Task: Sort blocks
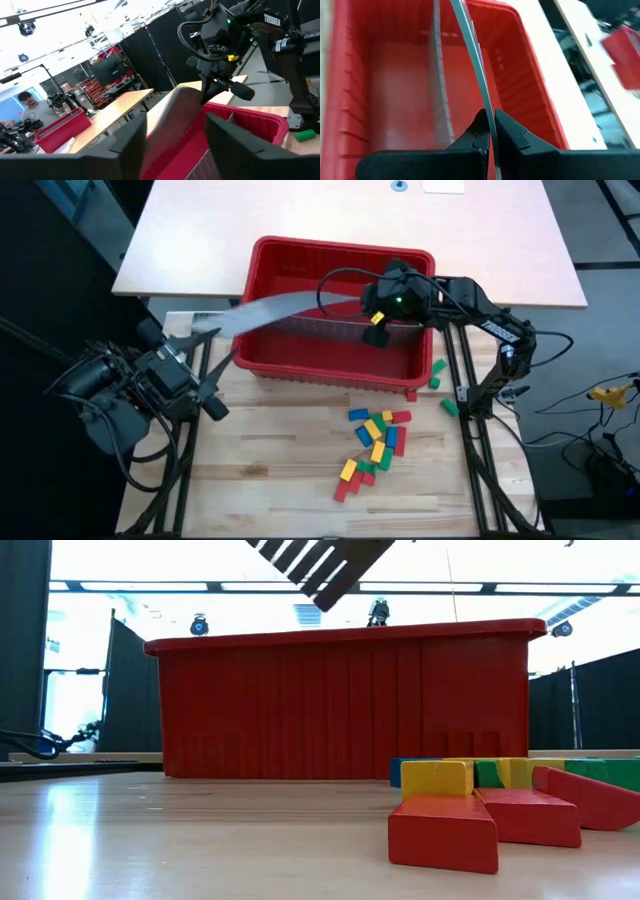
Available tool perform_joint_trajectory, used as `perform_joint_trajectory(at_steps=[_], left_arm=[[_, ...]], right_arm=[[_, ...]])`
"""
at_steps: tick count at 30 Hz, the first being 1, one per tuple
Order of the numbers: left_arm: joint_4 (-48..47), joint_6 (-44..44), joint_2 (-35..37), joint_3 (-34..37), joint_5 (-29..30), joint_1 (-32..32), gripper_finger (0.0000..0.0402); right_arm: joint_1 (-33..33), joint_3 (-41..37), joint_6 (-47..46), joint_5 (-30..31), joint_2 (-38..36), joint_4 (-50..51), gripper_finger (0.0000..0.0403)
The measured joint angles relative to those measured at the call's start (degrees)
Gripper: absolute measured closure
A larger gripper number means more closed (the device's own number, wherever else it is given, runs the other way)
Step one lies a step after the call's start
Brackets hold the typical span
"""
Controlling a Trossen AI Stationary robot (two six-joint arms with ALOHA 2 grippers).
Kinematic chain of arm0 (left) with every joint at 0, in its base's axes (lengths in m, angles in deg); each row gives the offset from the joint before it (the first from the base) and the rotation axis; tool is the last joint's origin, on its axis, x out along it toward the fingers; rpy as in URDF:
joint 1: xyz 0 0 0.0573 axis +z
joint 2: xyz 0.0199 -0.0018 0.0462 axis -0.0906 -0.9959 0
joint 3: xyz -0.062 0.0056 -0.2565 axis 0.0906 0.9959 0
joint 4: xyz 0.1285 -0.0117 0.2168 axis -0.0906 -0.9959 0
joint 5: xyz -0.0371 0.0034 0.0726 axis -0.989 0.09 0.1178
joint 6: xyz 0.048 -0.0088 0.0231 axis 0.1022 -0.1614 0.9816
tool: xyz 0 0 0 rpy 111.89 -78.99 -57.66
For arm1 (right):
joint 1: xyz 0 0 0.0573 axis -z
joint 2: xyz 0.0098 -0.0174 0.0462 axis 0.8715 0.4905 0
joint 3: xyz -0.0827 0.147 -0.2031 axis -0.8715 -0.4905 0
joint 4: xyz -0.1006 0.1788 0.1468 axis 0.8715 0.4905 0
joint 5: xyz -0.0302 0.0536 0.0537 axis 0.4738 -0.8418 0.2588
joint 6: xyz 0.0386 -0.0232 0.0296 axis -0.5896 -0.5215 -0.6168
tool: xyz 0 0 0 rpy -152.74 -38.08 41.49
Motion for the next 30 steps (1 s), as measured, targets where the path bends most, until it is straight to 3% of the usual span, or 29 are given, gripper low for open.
perform_joint_trajectory(at_steps=[9, 20, 30], left_arm=[[0.02, -0.34, 0.15, 0.00, -0.02, -0.04, 0.0124], [0.00, -0.32, 0.60, 0.00, -0.02, 1.56, 0.0124], [-0.07, -0.30, 0.68, 0.00, -0.02, 3.63, 0.0125]], right_arm=[[4.73, 0.04, -1.04, 2.24, -2.79, 0.48, 0.0402], [5.93, 0.06, -3.77, -4.27, -3.61, 0.87, 0.0402], [5.93, 0.07, -3.60, -4.23, -3.32, 0.97, 0.0403]])
